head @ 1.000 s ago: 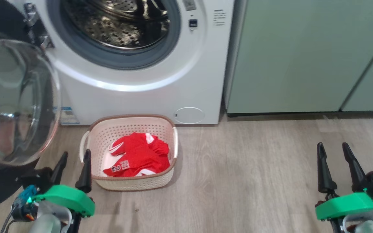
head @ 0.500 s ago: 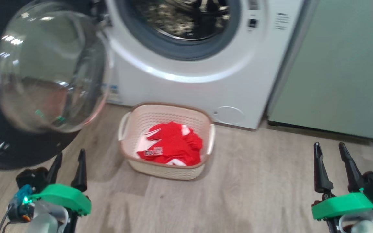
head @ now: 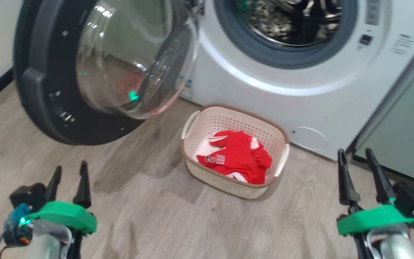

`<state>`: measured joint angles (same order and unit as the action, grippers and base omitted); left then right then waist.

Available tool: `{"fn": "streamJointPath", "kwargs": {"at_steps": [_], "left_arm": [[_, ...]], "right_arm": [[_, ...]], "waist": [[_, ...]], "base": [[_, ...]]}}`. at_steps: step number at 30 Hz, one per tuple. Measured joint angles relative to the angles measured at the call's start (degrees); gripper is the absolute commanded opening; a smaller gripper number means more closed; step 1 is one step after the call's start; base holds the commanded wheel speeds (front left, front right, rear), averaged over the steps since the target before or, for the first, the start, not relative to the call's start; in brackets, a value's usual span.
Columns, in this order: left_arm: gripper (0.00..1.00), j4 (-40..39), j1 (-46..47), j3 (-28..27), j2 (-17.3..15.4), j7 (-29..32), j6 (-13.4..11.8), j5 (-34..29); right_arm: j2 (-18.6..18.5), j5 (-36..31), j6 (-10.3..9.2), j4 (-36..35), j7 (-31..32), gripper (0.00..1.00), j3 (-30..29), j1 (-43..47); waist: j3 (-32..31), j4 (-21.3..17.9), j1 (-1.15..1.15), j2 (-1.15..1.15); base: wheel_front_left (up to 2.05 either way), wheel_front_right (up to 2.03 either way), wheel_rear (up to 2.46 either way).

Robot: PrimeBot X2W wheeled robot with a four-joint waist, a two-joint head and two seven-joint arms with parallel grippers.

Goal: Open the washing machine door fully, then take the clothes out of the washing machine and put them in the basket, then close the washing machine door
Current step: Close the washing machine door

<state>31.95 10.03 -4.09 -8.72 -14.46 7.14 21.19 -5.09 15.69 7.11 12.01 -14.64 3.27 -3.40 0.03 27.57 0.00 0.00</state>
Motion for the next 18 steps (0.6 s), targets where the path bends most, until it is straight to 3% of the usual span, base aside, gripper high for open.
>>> {"fn": "streamJointPath", "kwargs": {"at_steps": [13, 14, 15, 16, 18], "left_arm": [[1.00, -3.9, -0.5, -5.9, 2.3, 0.0, 0.0, -1.0], [0.95, -4.2, -0.6, -6.5, 2.6, 0.0, 0.0, -1.0], [0.58, -4.4, -0.7, -7.0, 2.9, 0.0, 0.0, -1.0], [0.05, -4.6, -0.7, -7.7, 3.3, 0.0, 0.0, -0.6], [0.00, -4.8, -0.7, -9.5, 4.1, 0.0, 0.0, 2.6]], "right_arm": [[-1.6, 0.5, 0.00, 2.2, 0.0, 1.00, 4.8, -5.0], [-1.8, 0.5, 0.00, 2.2, 0.0, 1.00, 5.0, -5.2], [-2.0, 0.5, 0.00, 2.3, 0.0, 1.00, 5.2, -5.3], [-2.0, 0.5, 0.00, 2.4, 0.0, 1.00, 5.3, -5.4], [-2.0, 0.8, 0.00, 2.5, 0.0, 1.00, 5.4, -5.6]], "waist": [[2.6, 2.1, 0.00, 0.00], [2.6, 2.2, 0.00, 0.00], [2.6, 2.2, 0.00, 0.00], [2.7, 2.2, 0.00, 0.00], [2.6, 2.2, 0.00, 0.00]], "base": [[0.00, 0.00, 0.00], [0.00, 0.00, 0.00], [0.00, 0.00, 0.00], [0.00, 0.00, 0.00], [0.00, 0.00, 0.00]]}}
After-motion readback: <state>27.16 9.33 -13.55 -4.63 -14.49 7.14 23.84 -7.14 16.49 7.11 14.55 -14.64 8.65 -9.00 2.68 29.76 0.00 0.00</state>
